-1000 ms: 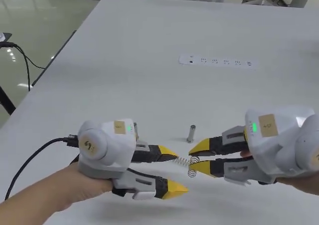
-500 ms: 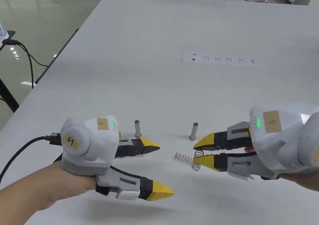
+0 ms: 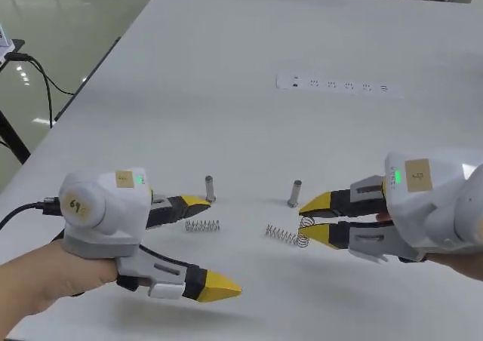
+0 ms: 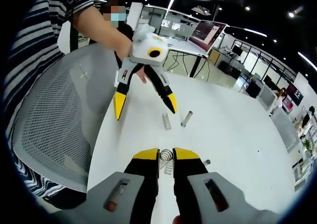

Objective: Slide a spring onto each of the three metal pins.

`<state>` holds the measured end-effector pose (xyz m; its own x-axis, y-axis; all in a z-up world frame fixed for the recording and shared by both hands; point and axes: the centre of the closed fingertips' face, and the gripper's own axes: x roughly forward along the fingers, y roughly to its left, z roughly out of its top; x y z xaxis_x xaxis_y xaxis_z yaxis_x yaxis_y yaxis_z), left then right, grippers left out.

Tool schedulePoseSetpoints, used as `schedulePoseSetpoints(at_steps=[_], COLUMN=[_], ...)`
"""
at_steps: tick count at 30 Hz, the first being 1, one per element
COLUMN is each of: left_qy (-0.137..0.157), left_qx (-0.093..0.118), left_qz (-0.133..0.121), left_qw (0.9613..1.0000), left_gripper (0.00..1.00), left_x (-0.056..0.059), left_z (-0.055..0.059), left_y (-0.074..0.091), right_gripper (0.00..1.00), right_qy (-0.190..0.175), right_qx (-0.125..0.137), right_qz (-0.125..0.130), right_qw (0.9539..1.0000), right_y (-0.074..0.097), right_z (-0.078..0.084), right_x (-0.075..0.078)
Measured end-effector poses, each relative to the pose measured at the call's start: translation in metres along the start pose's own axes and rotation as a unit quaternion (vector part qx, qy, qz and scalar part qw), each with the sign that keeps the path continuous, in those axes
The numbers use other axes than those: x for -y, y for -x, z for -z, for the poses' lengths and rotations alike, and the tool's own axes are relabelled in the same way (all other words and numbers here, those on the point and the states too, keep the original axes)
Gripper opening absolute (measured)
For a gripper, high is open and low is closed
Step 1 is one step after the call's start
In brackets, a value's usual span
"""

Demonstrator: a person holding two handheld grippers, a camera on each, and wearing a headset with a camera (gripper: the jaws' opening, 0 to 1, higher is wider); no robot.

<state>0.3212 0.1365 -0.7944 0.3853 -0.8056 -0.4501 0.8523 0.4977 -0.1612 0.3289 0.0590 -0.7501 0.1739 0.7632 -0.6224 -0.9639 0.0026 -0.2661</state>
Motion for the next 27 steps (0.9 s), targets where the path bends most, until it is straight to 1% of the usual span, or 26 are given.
schedulePoseSetpoints(at_steps=[2, 4, 7, 11, 16, 22, 27], left_qy=[0.005, 0.01, 0.017, 0.019, 0.024, 0.028, 0.029], left_qx=[0.001, 0.008, 0.016, 0.017, 0.019, 0.02, 0.02], left_qz=[-0.007, -0.021, -0.034, -0.047, -0.053, -0.059, -0.068], left_qw=[1.0, 0.9997, 0.9991, 0.9986, 0.9981, 0.9977, 0.9971], left_gripper=[0.87, 0.94, 0.98, 0.98, 0.98, 0.98, 0.98], left_x=[-0.003, -0.008, -0.015, -0.022, -0.024, -0.026, -0.031], left_z=[0.001, 0.0, -0.002, -0.001, 0.0, 0.002, 0.003], left_y=[0.002, 0.006, 0.01, 0.015, 0.019, 0.023, 0.028], right_gripper=[0.07, 0.07, 0.07, 0.07, 0.07, 0.07, 0.07], right_qy=[-0.001, -0.001, 0.0, 0.001, 0.001, -0.009, -0.023], right_qx=[0.0, 0.001, -0.001, -0.002, -0.009, -0.021, -0.028], right_qz=[0.001, 0.004, 0.006, 0.012, 0.021, 0.039, 0.056], right_qw=[1.0, 1.0, 1.0, 0.9999, 0.9997, 0.999, 0.9978], right_y=[0.0, 0.001, 0.001, 0.002, 0.005, 0.012, 0.02], right_z=[0.0, 0.001, 0.001, 0.003, 0.01, 0.025, 0.037], right_x=[0.0, 0.001, 0.002, 0.004, 0.008, 0.019, 0.029])
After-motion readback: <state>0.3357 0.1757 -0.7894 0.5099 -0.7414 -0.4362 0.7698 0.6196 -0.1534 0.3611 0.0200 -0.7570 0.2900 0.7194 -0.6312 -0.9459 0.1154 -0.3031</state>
